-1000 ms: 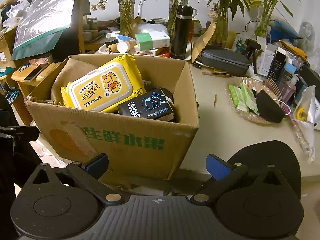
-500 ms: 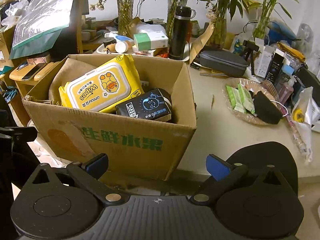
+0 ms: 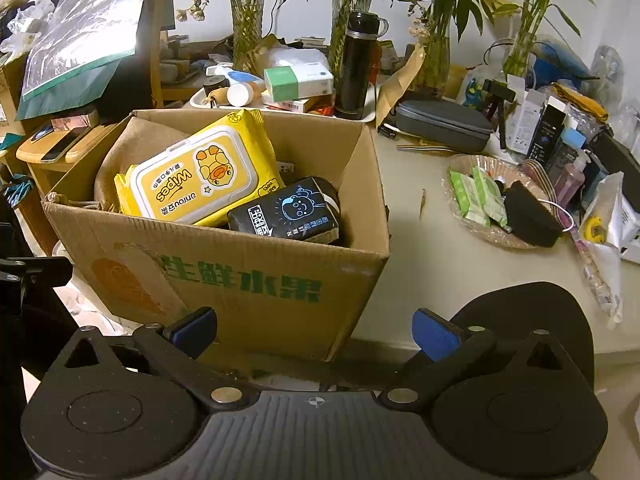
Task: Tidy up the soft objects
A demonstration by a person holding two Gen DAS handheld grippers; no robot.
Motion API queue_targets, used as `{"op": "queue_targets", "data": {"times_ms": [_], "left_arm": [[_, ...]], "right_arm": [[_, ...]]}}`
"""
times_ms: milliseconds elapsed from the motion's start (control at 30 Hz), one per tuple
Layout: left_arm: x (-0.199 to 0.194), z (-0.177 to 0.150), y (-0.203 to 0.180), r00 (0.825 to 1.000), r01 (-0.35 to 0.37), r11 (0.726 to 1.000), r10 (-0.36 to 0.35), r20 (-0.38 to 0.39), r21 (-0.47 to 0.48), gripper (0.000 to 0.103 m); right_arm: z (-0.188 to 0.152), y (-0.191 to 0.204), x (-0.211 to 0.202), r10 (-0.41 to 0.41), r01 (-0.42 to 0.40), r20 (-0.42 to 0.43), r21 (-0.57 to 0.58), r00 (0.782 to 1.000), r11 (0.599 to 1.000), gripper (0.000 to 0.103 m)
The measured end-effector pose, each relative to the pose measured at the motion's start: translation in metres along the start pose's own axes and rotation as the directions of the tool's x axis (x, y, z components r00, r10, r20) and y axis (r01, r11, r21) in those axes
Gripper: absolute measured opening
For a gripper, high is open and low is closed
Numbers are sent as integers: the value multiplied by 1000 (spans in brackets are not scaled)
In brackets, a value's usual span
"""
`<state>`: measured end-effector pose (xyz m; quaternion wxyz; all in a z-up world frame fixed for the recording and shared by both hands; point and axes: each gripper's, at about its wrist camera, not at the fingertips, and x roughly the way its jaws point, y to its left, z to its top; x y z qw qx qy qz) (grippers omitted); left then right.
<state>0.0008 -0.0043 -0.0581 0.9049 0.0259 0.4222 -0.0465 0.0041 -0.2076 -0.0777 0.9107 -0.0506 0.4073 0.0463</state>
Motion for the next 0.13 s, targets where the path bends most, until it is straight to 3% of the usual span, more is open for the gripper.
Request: {"op": "queue_targets", "data": {"times_ms": [133], "left_arm": [[-1, -1, 1, 1000, 6, 1000, -6, 9, -10, 103]], "right_arm": [[0, 0, 0, 1, -1, -1, 0, 1000, 1000, 103]]}}
